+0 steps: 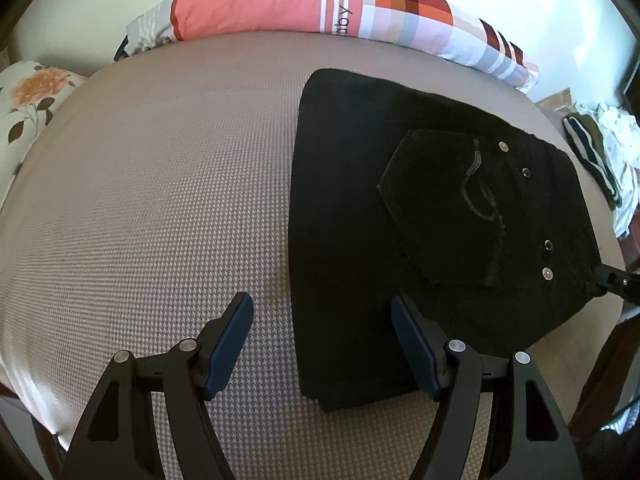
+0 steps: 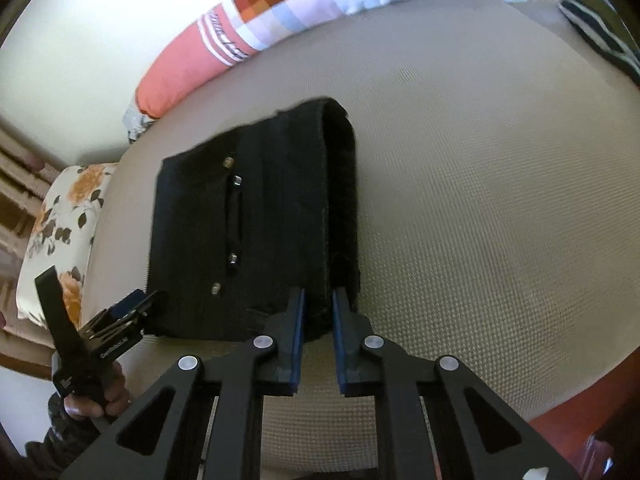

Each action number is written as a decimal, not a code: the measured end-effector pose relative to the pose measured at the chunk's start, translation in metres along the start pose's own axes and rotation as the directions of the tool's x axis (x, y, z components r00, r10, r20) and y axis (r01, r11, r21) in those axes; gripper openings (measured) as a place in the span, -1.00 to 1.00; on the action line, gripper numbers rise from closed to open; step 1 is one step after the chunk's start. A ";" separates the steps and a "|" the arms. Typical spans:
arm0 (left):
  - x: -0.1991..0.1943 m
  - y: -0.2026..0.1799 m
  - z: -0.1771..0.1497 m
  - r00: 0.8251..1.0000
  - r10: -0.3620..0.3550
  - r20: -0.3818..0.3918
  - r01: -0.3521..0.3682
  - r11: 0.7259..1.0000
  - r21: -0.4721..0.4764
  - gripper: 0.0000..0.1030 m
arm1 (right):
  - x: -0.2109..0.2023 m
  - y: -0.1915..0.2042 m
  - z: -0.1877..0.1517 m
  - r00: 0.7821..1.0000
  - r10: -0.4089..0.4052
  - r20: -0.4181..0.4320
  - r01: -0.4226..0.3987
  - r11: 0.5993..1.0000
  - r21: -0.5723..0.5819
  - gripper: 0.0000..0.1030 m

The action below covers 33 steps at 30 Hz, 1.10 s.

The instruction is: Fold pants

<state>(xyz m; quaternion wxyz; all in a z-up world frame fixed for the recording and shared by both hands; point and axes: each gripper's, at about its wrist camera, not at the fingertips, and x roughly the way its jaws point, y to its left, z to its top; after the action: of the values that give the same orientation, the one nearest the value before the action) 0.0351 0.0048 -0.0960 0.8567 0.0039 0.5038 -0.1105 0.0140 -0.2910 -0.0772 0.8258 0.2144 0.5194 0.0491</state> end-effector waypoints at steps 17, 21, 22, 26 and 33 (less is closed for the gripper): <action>0.005 -0.005 -0.001 1.000 0.018 0.012 -0.018 1.000 -0.006 0.47 | 0.002 -0.011 0.003 1.000 0.010 0.005 -0.010 0.999 0.051 -0.34; 0.002 -0.003 -0.001 1.000 0.001 0.019 0.000 1.000 -0.012 0.47 | -0.001 -0.007 0.007 1.000 -0.009 0.010 0.008 0.999 0.031 -0.27; 0.001 -0.001 -0.001 1.000 -0.011 0.021 0.011 1.000 -0.019 0.47 | -0.002 -0.006 0.010 1.000 -0.017 0.018 0.017 1.000 0.021 -0.21; -0.004 0.007 0.002 0.999 -0.033 0.035 0.035 0.999 -0.039 0.47 | -0.003 -0.002 0.019 0.999 -0.030 0.035 0.030 1.000 0.000 -0.08; -0.005 0.027 0.011 0.992 -0.123 0.025 0.125 0.983 -0.136 0.47 | 0.016 -0.006 0.040 1.000 0.022 0.011 -0.022 1.000 0.017 -0.07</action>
<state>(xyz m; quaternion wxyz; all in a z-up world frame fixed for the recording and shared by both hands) 0.0474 0.0309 -0.0894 0.8505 -0.0872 0.5025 -0.1286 0.0553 -0.3042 -0.0782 0.8260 0.2276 0.5130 0.0526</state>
